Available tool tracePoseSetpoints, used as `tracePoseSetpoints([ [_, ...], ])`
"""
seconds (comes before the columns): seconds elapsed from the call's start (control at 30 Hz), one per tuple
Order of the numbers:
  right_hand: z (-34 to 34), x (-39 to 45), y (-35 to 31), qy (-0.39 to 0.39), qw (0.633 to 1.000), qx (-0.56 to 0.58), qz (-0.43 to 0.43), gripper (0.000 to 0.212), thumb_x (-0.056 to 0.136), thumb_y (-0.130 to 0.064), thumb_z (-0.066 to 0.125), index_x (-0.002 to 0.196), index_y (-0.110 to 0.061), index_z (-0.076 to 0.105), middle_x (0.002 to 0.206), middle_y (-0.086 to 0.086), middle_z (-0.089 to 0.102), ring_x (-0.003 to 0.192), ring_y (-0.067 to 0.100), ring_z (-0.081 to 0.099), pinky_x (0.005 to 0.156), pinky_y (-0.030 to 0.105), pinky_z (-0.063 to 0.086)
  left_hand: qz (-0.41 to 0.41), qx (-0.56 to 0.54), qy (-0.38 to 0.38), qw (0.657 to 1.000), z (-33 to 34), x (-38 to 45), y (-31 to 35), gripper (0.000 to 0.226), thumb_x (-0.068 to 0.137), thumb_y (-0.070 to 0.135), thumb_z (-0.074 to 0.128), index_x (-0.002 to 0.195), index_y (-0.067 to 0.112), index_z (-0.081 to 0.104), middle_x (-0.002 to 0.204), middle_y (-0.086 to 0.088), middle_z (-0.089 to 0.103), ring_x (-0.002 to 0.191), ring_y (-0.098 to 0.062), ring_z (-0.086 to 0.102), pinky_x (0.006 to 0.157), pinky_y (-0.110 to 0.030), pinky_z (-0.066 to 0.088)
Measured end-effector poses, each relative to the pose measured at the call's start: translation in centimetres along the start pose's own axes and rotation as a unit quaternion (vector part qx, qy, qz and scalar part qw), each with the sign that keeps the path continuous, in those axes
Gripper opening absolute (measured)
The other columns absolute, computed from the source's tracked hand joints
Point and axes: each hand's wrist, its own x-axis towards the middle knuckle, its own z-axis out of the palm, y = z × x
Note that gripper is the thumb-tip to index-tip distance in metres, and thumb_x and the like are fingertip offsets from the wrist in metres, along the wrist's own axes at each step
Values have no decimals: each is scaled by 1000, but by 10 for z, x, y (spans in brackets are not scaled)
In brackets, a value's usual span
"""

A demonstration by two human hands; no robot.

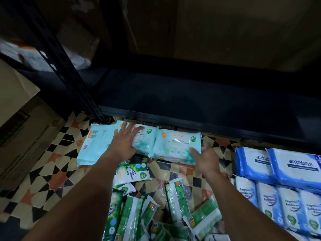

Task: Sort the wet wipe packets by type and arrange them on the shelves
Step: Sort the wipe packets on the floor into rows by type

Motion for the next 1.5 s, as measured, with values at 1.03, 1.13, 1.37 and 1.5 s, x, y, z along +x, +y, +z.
tracePoseSetpoints([
  [1.03,21,-38,-35,-38,893,-333,-302,60,102,-48,44,157,-35,24,164,7,13,148,30,8,122,49,16,-252,21,98,962,4,-55,-45,105,81,72,63,159,33,5,167,-10,1,153,-37,2,121,-59,5],
  [1.13,37,-38,-37,-94,843,-413,-331,63,107,-44,38,157,-49,0,168,-1,-10,152,32,-4,122,60,5,-344,2,31,938,7,-63,-55,120,72,79,66,158,32,-4,165,-18,-8,150,-44,5,119,-60,16],
  [1.37,51,-33,-41,-91,833,-457,-300,83,102,-18,53,155,-53,0,168,-3,-12,153,33,-3,117,68,8,-355,-52,111,927,7,-78,-63,98,73,50,80,154,32,29,155,-18,22,135,-47,28,113,-56,28],
  [1.5,49,-34,-44,-109,832,-460,-290,86,101,-13,53,156,-53,1,168,-3,-14,154,33,-5,116,68,9,-382,-188,194,884,4,-86,-65,68,70,45,80,133,41,56,146,-11,39,131,-42,35,109,-51,33],
])
